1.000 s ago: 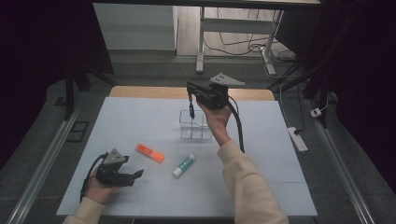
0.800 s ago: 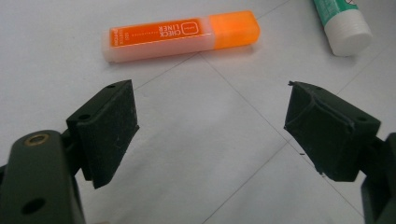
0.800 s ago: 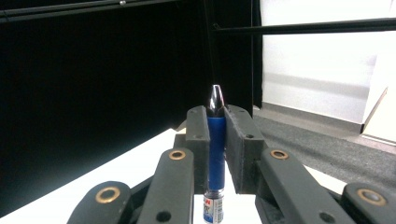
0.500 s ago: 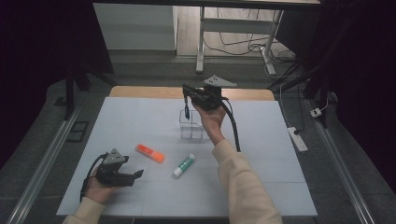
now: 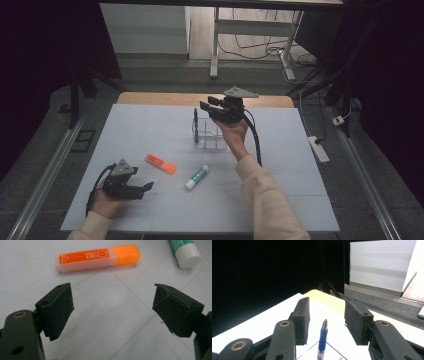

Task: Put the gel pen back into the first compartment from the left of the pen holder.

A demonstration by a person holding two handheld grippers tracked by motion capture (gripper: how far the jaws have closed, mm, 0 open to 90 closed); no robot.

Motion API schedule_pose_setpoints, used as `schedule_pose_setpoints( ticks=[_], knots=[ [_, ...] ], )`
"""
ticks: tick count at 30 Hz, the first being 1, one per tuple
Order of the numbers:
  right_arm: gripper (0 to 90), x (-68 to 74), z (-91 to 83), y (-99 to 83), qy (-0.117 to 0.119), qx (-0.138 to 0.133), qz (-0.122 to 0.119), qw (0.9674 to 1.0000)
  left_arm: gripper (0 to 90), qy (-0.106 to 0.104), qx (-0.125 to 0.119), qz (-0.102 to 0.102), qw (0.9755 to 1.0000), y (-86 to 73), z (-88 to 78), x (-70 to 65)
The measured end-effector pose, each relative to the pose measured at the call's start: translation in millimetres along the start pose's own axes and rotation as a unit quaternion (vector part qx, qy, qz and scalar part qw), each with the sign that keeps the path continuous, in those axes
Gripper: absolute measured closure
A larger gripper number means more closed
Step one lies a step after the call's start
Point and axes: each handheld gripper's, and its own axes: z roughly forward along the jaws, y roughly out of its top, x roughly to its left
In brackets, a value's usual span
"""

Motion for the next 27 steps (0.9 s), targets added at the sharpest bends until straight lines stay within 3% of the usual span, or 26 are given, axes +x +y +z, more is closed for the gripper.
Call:
schedule_pose_setpoints(
  ticks=[10,27],
  knots=[
    [55.1,-9.2,-25.3,-15.3,-0.010,0.022,-0.016,0.9996,16.6,0.002,0.001,-0.001,1.0000,-0.3,-0.3,0.7],
    [54.4,-27.6,-66.8,-50.0,-0.017,0.066,-0.008,0.9976,16.6,0.003,0.003,-0.002,1.0000,-0.2,0.4,0.5]
  ],
)
